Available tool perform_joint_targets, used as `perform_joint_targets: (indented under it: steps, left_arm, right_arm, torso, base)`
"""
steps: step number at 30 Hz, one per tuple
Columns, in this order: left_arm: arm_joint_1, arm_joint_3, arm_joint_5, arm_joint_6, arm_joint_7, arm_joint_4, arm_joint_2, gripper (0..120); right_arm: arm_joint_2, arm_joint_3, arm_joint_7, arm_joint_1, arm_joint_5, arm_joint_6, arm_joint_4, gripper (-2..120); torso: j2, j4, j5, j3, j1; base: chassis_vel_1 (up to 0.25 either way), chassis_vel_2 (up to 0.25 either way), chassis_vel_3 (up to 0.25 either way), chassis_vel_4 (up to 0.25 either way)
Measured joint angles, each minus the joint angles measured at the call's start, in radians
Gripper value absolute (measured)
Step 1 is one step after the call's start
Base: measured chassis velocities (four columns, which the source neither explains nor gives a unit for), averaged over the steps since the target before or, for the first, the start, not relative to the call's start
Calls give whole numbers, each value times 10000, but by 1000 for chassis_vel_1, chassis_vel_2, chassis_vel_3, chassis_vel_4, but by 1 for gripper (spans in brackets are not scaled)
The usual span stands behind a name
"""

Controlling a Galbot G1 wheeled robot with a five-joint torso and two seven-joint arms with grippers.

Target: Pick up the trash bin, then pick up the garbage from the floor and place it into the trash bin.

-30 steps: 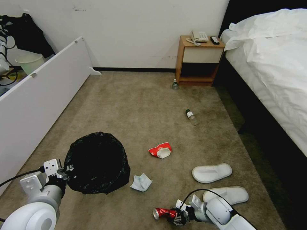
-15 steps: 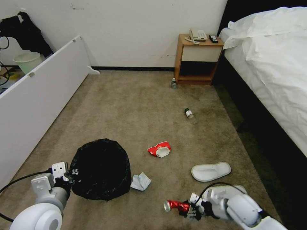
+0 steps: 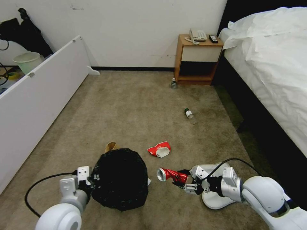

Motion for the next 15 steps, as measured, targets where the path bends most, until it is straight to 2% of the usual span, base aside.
perform_joint_targets:
  steps: [10, 15]
  left_arm:
    - [-45, 338, -172, 0, 222, 59, 13, 1]
    - [39, 682, -291, 0, 394, -377, 56, 1]
  right_arm:
    - [72, -152, 24, 618, 929, 19, 739, 51]
    - [151, -642, 111, 1491, 1650, -27, 1090, 51]
  torso:
    - [0, 0, 0, 0, 0]
    - [2, 1, 1, 0, 0]
  base:
    - [0, 0, 0, 0]
    - [0, 0, 0, 0]
